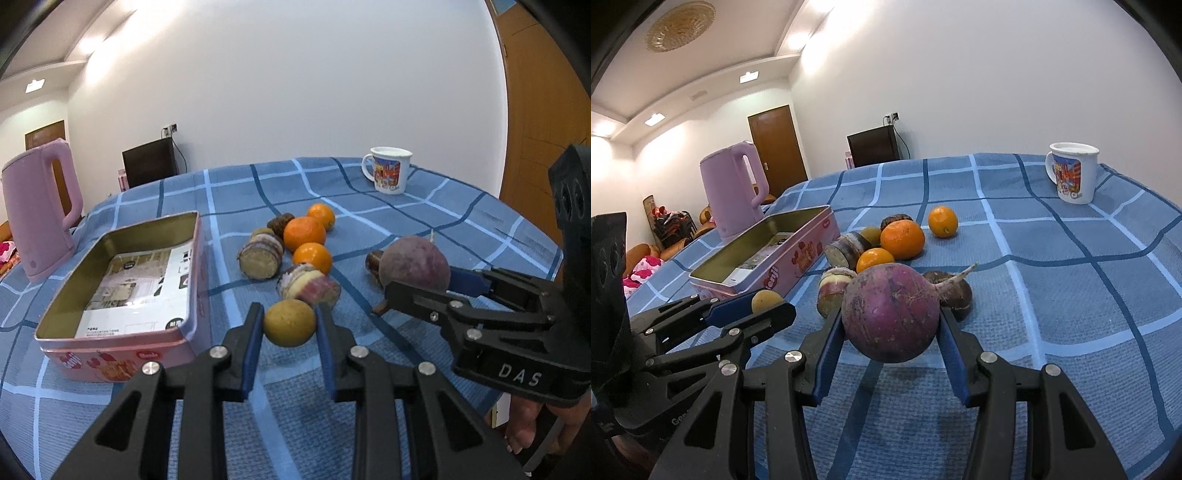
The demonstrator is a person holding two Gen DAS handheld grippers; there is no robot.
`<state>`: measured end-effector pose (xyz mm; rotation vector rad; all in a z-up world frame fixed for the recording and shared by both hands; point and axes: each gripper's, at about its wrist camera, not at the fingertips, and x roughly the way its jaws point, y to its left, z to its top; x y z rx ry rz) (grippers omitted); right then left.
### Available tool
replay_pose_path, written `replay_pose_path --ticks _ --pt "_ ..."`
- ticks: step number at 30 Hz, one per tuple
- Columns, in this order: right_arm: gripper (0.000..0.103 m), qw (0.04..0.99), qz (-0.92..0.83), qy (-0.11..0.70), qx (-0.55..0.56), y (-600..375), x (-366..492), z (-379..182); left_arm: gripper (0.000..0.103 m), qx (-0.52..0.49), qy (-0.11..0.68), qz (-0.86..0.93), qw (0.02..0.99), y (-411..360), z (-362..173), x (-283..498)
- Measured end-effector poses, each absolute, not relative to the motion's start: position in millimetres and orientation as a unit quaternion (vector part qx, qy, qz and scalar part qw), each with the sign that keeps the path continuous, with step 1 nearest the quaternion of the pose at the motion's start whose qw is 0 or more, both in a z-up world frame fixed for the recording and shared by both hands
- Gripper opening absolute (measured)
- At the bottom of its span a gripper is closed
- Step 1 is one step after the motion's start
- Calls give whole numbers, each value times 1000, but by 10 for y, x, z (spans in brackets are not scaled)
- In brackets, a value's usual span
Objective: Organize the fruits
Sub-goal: 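Grasp the large purple beet with the right gripper while the left gripper grasps a small yellow fruit, then carry the beet and the yellow fruit over the pink tin box with both grippers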
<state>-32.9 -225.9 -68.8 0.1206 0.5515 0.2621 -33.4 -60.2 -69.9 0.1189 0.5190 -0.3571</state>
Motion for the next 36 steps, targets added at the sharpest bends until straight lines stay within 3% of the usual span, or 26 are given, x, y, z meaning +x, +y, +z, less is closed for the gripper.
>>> replay_pose_path --ticks 36 --pt "52 966 137 214 38 -2116 -551 -430 30 61 185 -155 969 -481 -380 -520"
